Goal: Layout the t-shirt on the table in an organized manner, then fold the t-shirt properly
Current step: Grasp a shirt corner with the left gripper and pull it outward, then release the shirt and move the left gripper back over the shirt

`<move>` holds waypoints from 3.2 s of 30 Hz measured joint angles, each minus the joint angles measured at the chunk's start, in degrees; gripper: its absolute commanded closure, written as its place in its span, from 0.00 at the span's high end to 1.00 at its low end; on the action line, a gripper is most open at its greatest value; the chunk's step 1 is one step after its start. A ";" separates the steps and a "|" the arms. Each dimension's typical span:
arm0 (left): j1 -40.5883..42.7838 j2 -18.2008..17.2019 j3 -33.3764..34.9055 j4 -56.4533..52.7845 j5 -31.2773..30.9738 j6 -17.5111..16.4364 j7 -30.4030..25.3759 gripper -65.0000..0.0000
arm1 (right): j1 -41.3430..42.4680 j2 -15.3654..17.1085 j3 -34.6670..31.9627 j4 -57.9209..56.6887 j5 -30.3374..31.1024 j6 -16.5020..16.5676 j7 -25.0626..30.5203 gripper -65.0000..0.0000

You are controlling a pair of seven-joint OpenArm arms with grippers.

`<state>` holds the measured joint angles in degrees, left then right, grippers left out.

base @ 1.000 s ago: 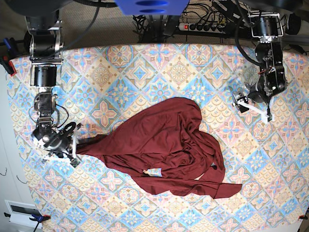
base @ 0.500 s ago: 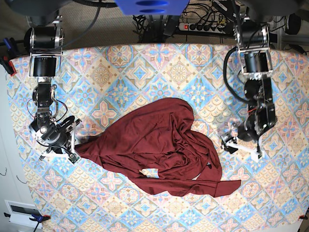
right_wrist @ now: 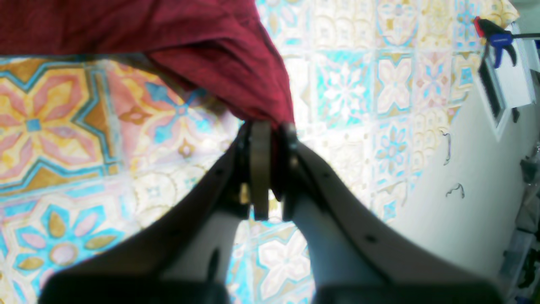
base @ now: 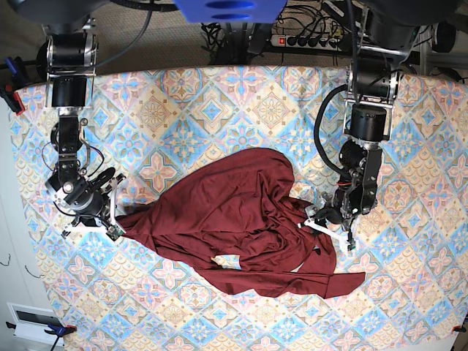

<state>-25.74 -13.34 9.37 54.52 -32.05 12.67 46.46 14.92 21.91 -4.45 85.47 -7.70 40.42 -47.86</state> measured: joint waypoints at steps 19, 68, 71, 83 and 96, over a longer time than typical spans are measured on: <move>33.79 -6.67 -13.29 48.48 -12.98 -0.09 16.46 0.00 | 0.46 0.02 0.11 -5.62 0.17 0.02 0.31 0.00; 51.41 -18.64 -16.44 60.06 -28.26 -6.75 30.05 0.75 | 1.64 -0.46 12.37 -11.61 -26.62 0.07 1.05 0.16; 48.22 -18.84 -19.17 60.00 -28.50 -6.56 29.88 0.84 | 1.09 -1.03 12.48 -11.72 -27.02 0.02 0.04 0.16; 22.32 -11.43 -15.56 33.46 -28.76 -6.49 29.22 0.89 | -4.74 -4.07 12.35 -1.97 -26.18 0.09 1.09 0.16; 5.11 2.16 4.46 14.75 -9.16 -6.93 22.82 0.89 | -12.13 -7.10 12.33 8.74 -26.38 -0.07 1.16 0.16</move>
<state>-20.62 -11.18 13.82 69.28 -41.21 5.74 69.28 2.79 14.81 7.88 94.21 -34.09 40.36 -46.70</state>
